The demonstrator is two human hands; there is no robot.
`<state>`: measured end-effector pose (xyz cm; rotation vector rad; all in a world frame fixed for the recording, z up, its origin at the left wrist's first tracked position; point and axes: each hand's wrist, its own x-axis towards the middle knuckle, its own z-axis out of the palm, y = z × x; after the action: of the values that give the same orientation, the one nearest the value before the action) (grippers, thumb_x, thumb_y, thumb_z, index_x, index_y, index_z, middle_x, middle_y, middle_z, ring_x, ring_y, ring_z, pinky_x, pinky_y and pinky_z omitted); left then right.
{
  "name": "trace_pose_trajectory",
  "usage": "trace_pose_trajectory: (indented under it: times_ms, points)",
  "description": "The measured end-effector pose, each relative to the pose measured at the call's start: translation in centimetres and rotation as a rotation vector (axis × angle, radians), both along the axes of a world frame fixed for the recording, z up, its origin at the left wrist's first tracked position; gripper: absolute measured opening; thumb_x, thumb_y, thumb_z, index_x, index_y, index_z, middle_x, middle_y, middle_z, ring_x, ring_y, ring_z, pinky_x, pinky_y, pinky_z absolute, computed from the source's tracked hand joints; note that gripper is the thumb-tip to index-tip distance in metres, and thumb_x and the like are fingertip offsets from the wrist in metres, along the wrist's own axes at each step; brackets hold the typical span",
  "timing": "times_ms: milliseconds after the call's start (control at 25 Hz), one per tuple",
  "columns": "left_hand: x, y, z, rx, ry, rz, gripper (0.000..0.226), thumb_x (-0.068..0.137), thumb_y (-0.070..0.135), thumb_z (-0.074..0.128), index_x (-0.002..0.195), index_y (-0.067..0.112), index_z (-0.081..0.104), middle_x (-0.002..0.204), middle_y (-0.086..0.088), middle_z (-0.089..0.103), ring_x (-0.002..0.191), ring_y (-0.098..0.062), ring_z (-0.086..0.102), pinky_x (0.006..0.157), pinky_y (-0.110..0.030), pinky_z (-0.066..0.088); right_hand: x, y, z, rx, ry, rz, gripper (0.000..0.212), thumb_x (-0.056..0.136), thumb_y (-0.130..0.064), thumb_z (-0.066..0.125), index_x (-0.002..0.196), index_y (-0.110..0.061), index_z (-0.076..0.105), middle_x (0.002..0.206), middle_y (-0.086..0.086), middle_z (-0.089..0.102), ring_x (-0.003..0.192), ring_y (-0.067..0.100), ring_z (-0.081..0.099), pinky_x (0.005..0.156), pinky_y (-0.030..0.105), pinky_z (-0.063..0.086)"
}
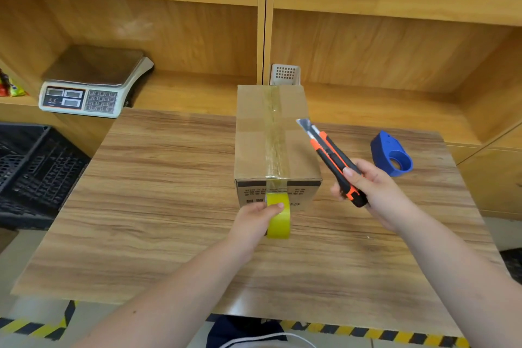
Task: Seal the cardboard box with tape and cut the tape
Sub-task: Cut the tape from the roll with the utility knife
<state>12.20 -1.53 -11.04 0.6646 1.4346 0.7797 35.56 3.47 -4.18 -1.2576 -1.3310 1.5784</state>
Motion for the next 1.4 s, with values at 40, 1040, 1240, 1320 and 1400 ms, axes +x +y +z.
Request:
trace_pose_trajectory:
  times_ms: [40,1040,1240,1320,1400]
  points:
    - [0.0,0.0,0.1,-0.003,-0.002,0.009,0.042,0.073,0.042,0.075,0.091,0.004,0.076,0.099,-0.025,0.075,0.103,-0.041,0.069,0.097,-0.052,0.053,0.2,0.0,0.0,-0.036,0.055,0.032,0.041,0.077,-0.041,0.07,0.105,-0.012,0.061,0.088,0.015,0.074,0.077,0.026,0.069,0.069,0.032,0.056]
    - [0.6,-1.1,-1.1,-0.056,-0.044,0.0,0.035,0.085,0.039,0.07,0.095,0.006,0.076,0.093,-0.01,0.08,0.1,-0.03,0.073,0.101,-0.046,0.052,0.3,1.3,-1.6,0.864,-1.076,0.431,0.033,0.085,-0.054,0.045,0.1,-0.033,0.065,0.075,-0.008,0.069,0.066,0.021,0.063,0.051,0.036,0.052]
    - [1.1,-1.0,-1.7,-0.021,-0.007,0.018,0.075,0.058,0.063,0.072,0.097,-0.001,0.07,0.1,-0.025,0.074,0.091,-0.033,0.072,0.097,-0.044,0.053,0.3,1.6,-1.4,0.961,-1.105,0.451,0.032,0.085,-0.052,0.047,0.102,-0.032,0.066,0.08,-0.009,0.072,0.07,0.02,0.067,0.05,0.033,0.053]
    - [1.3,-1.0,-2.0,-0.011,-0.001,0.002,0.076,0.056,0.063,0.071,0.096,-0.002,0.07,0.106,-0.028,0.072,0.086,-0.029,0.07,0.086,-0.041,0.056,0.8,1.7,-1.1,0.962,-1.094,0.45,0.032,0.084,-0.052,0.047,0.102,-0.033,0.066,0.083,-0.01,0.073,0.073,0.019,0.067,0.05,0.032,0.053]
    - [1.5,-0.9,-2.1,-0.015,-0.008,-0.008,0.064,0.062,0.06,0.071,0.089,0.002,0.07,0.099,-0.024,0.075,0.085,-0.029,0.07,0.083,-0.042,0.057,1.0,1.7,-1.2,0.977,-1.081,0.45,0.031,0.084,-0.052,0.049,0.101,-0.033,0.066,0.083,-0.011,0.073,0.075,0.018,0.067,0.05,0.032,0.053]
